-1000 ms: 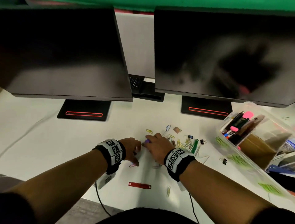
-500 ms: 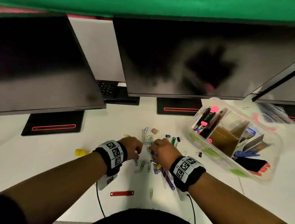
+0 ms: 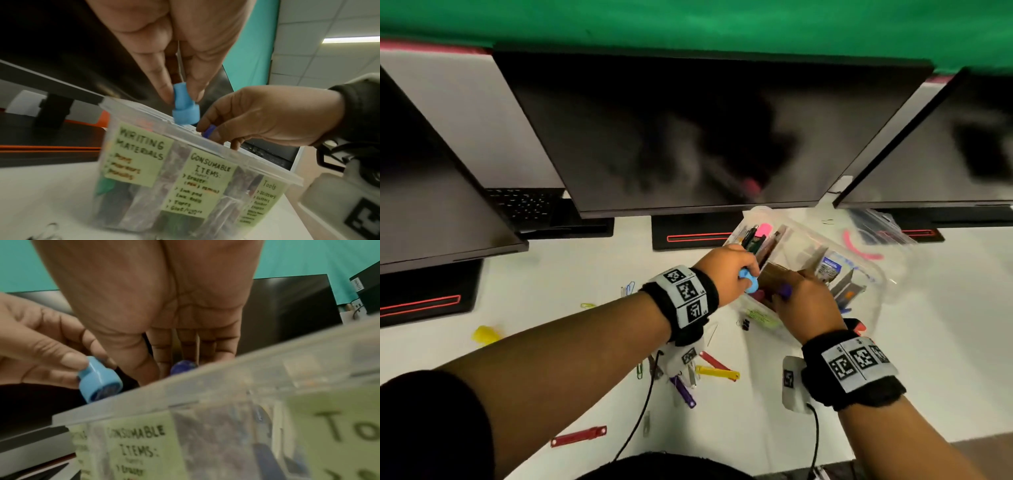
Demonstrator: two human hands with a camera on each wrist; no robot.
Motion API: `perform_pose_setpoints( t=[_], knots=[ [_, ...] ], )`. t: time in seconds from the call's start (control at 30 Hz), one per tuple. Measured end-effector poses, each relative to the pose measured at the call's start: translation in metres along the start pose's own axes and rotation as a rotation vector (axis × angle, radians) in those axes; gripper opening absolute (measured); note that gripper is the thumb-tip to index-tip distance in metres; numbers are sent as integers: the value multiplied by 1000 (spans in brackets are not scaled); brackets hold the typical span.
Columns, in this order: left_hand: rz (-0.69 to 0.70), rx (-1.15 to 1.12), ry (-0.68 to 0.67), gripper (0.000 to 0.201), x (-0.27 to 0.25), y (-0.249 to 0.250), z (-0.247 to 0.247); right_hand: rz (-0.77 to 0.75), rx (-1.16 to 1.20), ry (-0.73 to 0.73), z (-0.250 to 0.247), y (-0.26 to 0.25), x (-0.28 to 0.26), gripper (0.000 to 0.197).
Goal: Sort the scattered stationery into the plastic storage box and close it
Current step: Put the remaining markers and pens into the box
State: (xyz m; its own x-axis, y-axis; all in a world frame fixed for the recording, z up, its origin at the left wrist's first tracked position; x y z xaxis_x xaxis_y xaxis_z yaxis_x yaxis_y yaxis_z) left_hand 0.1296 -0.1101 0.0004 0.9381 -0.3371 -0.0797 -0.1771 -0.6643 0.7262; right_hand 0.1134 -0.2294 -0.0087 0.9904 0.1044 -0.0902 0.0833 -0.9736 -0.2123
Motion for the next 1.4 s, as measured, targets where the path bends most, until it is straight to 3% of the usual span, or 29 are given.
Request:
perform_pose_setpoints(
  t=[0.13, 0.23, 0.33, 0.43, 0.6, 0.73, 0.9, 1.1, 1.27, 1.4],
  knots=[
    [15, 14, -34, 22, 2, 5, 11, -29, -43, 37, 1, -3, 1, 24],
    [-48, -11, -2, 17, -8, -18, -6, -51, -33, 87, 1, -24, 5, 16],
    [-155, 18, 27, 17, -24, -62, -32, 26, -50, 77, 7, -44, 8, 25],
    [-269, 44, 72, 18, -48, -109, -62, 114, -69, -38, 17, -59, 15, 38],
    [-369, 91, 42, 21, -70, -154, -75, 154, -47, -91, 28, -55, 23, 38],
    [-352, 55, 3, 22, -61, -149, -58, 90, -110, -100, 29, -50, 31, 24],
    [-217, 45, -49, 29, -33, -104, -34, -96, -140, -224, 41, -62, 54, 26],
    [-80, 145, -136, 36, -10, -66, -9, -139, -167, -328, 55, -60, 64, 22],
    [-96, 112, -114, 26, -2, -65, -5, -90, 21, -306, 38, -52, 55, 14],
    [-118, 99, -106, 23, 0, -68, -6, 60, 246, -102, -4, -19, 48, 8]
  ],
)
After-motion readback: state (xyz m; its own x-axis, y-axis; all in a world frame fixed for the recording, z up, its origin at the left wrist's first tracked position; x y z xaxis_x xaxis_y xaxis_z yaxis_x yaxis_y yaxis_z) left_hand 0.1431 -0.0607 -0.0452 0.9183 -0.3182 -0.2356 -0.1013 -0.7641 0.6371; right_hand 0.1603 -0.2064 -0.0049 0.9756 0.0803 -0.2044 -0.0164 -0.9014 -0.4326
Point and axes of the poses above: each hand's wrist, its own x-axis towards the middle knuckle, its own z-axis out of the palm, y = z × x, the point moved 10 cm from there along x, towards the middle knuckle, and after that the axes turned 6 degrees about -x, right-handed, at the moved point
